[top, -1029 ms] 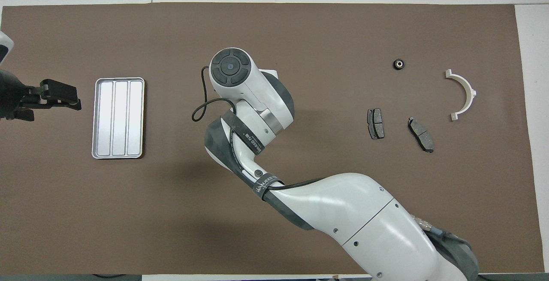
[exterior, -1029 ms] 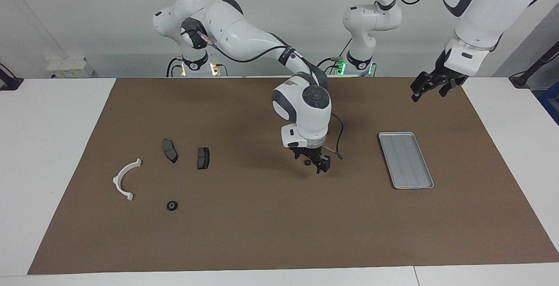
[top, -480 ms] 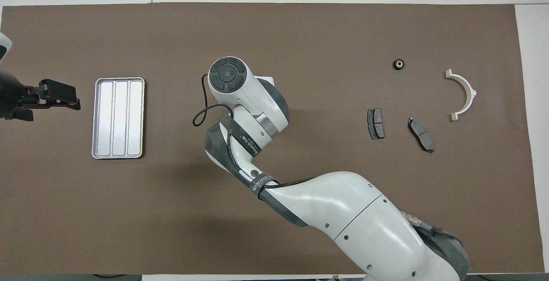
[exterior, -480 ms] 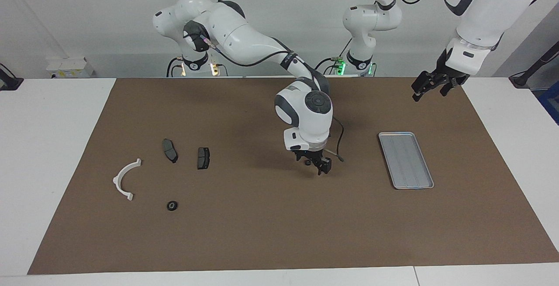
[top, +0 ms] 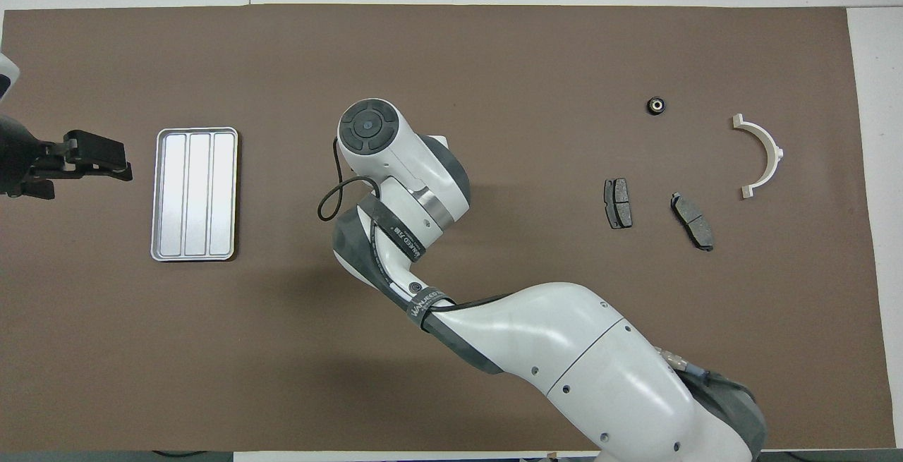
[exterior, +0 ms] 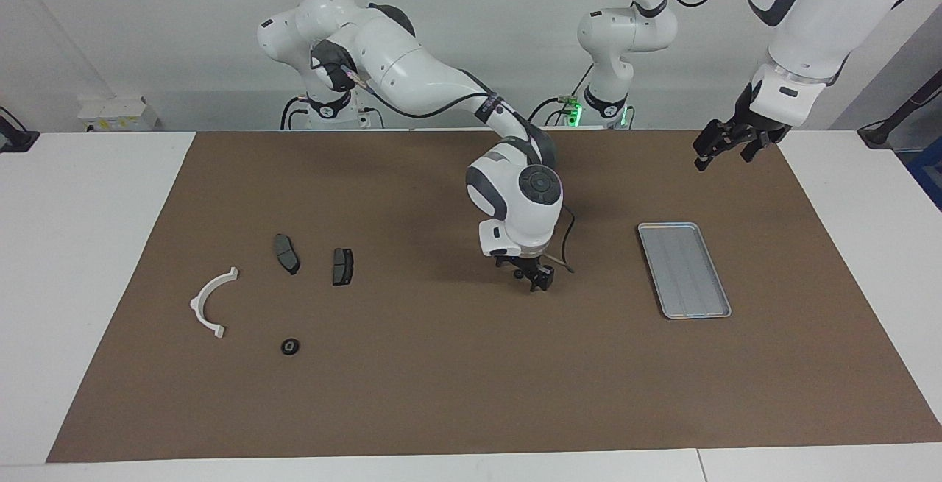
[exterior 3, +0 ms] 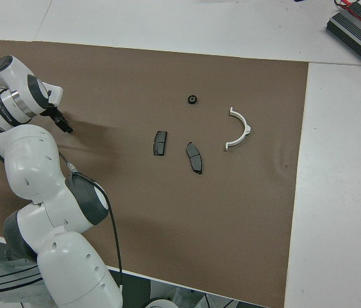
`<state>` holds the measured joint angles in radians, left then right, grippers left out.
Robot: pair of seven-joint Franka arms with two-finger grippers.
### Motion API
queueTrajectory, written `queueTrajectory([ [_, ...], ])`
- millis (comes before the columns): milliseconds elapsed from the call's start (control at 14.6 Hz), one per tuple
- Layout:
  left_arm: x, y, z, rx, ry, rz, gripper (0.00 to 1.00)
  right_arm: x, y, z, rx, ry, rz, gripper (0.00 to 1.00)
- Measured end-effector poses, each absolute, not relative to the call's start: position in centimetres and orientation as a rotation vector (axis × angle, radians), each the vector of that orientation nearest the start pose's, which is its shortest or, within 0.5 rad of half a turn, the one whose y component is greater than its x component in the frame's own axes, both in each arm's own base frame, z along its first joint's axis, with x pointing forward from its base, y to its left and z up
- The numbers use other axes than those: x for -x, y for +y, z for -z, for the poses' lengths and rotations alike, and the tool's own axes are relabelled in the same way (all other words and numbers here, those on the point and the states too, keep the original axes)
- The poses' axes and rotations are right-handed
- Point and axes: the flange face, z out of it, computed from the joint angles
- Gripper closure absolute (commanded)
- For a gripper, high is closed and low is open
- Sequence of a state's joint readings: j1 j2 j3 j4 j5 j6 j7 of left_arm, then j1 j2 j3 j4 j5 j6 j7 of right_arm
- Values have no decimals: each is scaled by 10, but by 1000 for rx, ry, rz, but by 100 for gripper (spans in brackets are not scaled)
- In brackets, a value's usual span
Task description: Place bearing gear from tray to pile
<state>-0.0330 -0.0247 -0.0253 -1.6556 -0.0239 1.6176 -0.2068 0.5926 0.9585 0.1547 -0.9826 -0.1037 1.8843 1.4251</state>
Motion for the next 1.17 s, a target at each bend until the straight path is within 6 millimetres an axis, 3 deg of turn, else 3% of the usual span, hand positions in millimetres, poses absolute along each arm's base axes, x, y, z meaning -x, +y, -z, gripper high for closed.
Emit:
queueTrajectory([
  [274,-548,-35,-602,3154,-237,-26,0,-595,496,-279,2979,1074,-113,20],
  [960,-548,-35,-602,3154,-237,-25,0,-604,487,-285,2966,1076,-120,52],
  [1166,-548,-35,-602,3154,-237,-25,0,-605,486,-287,2966,1066,-117,67],
])
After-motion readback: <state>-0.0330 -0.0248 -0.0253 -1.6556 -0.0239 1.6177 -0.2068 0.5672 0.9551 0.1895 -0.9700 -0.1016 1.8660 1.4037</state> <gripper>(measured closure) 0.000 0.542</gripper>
